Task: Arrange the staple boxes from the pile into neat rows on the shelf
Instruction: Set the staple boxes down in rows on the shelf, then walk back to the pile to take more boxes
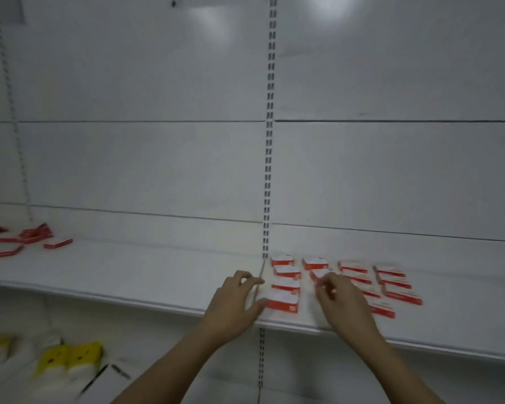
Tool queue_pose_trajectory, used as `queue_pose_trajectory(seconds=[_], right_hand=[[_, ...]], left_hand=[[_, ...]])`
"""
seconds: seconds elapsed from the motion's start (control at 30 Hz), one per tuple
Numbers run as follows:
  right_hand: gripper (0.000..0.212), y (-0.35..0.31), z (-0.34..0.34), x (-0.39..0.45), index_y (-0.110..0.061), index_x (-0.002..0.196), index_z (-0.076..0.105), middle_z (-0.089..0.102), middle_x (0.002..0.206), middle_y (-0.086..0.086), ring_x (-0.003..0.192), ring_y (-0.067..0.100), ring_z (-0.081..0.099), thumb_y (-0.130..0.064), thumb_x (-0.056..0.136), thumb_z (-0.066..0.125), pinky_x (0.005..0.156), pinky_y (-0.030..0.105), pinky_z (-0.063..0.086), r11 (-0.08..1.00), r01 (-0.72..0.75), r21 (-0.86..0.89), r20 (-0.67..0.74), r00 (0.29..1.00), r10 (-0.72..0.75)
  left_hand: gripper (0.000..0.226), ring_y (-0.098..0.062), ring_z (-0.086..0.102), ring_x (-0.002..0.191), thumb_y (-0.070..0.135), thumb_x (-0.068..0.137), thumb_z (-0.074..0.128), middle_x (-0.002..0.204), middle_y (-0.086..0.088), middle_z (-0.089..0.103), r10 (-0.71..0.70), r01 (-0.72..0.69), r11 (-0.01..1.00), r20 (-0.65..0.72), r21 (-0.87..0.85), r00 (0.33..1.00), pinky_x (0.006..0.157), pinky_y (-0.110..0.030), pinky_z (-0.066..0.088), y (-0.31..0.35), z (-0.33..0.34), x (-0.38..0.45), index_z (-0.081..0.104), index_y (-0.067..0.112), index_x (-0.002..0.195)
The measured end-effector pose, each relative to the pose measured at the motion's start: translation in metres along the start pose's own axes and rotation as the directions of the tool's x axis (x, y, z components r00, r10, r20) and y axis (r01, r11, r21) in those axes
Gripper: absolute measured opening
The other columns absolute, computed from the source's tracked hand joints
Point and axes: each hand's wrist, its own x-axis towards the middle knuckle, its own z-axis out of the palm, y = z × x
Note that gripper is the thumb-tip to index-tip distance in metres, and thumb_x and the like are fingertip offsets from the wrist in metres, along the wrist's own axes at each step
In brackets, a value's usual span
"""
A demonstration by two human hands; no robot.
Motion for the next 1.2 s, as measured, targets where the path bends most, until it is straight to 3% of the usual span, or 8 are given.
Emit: queue_pose_trajectory(seconds=[0.17,0.43,0.6,0.87,1.07,1.2], right_hand=[[0.011,-0.124,0.073,0.006,-0.025,0.089,0.064,0.064,0.086,-0.010,0.078,0.007,0.059,-0.026,0.090,0.053,0.073,0.029,0.052,0.992,0.102,0.068,0.336,0.934,-0.119],[0.016,-0.325,0.206,-0.001,-0.016,0.088,0.067,0.068,0.089,-0.001,0.078,0.016,0.063,-0.022,0.087,0.052,0.068,0.026,0.048,0.965,0.186,0.185,0.577,0.774,-0.260],[0.015,-0.427,0.279,0.002,-0.015,0.086,0.068,0.069,0.092,0.005,0.075,0.015,0.059,-0.023,0.088,0.055,0.063,0.023,0.044,0.942,0.275,0.193,0.659,0.675,-0.332],[0.011,-0.519,0.362,0.034,-0.019,0.084,0.066,0.067,0.090,-0.003,0.080,0.012,0.061,-0.022,0.087,0.055,0.073,0.026,0.049,0.913,0.369,0.175,0.683,0.622,-0.382],[0.007,-0.539,0.460,0.072,-0.020,0.086,0.061,0.063,0.090,0.000,0.072,0.010,0.058,-0.025,0.089,0.057,0.067,0.026,0.047,0.930,0.330,0.164,0.692,0.633,-0.347],[0.019,-0.553,0.532,0.101,-0.016,0.096,0.058,0.062,0.098,0.002,0.080,0.013,0.056,-0.031,0.087,0.062,0.073,0.029,0.047,0.950,0.270,0.159,0.661,0.686,-0.305]], left_hand=[[0.040,-0.018,0.040,0.123,0.055,0.092,0.043,0.133,0.006,0.046,-0.183,0.177,0.966,0.014,0.190,0.983,0.098,-0.036,0.035,-0.067,-0.079,-0.028,0.052,0.034,0.125],[0.038,-0.022,0.051,0.113,0.054,0.088,0.049,0.123,-0.002,0.055,-0.498,0.488,0.847,-0.006,0.210,0.867,0.092,-0.038,0.046,-0.253,-0.249,-0.141,0.061,0.029,0.115],[0.033,-0.020,0.059,0.106,0.045,0.088,0.055,0.118,0.000,0.064,-0.585,0.584,0.776,-0.076,0.238,0.807,0.087,-0.033,0.049,-0.332,-0.343,-0.202,0.066,0.022,0.108],[0.032,-0.019,0.058,0.098,0.047,0.087,0.054,0.110,-0.001,0.065,-0.613,0.650,0.728,-0.219,0.219,0.759,0.084,-0.036,0.051,-0.414,-0.413,-0.230,0.066,0.025,0.107],[0.034,-0.016,0.055,0.103,0.051,0.089,0.050,0.117,0.003,0.059,-0.629,0.663,0.712,-0.208,0.231,0.749,0.088,-0.038,0.049,-0.487,-0.404,-0.224,0.063,0.029,0.111],[0.034,-0.014,0.054,0.101,0.052,0.089,0.049,0.116,0.004,0.058,-0.632,0.651,0.708,-0.164,0.273,0.757,0.088,-0.038,0.049,-0.546,-0.405,-0.200,0.062,0.030,0.112]])
